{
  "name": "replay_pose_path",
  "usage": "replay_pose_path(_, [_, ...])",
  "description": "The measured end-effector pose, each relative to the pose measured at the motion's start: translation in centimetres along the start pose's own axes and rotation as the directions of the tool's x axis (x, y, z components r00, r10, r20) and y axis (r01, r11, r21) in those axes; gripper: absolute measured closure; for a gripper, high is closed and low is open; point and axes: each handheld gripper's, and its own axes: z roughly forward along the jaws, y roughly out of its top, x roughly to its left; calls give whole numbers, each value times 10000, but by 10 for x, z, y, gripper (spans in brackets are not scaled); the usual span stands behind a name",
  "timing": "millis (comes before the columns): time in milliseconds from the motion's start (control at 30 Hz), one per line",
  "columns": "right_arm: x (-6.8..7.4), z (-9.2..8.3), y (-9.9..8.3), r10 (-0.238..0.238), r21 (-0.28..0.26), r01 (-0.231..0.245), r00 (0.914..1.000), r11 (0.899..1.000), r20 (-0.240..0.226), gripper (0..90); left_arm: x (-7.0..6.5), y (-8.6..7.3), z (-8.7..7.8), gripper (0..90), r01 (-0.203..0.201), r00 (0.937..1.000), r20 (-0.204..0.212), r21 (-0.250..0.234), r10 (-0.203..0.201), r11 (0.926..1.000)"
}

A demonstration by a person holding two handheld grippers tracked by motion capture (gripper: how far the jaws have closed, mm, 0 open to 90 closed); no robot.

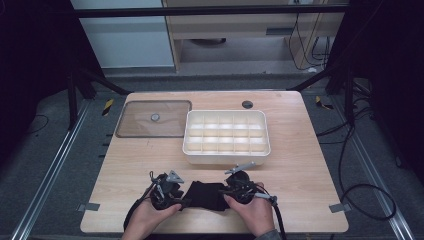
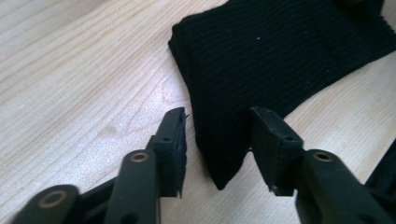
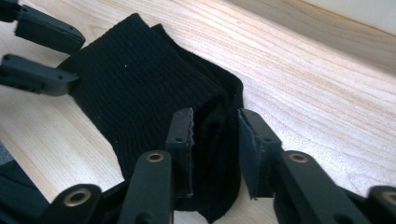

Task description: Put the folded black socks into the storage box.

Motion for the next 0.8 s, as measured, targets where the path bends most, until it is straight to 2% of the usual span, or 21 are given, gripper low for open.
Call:
replay_pose_path(167, [2,0,-1,-129,115,130,9999,9998,-66,723,-1,-1,5,637,-79,9999,75,169,78,9998])
replay_pose_path(433, [2,1,-1,-105,180,107,9999,9998,-126,731,-3,1,7,726,-281,9996,103,333,277,9990])
replay_pose_path(600, [1,-3,0,42,-83,-43,9999,10000,-127,647,-3,1,7,752,-357,9993,75,345,355,9988])
replay_pose_path(800, [-3,-11,0,140,-292,-142,9999,9995,-73,631,-4,0,6,779,-421,9991,99,377,417,9984])
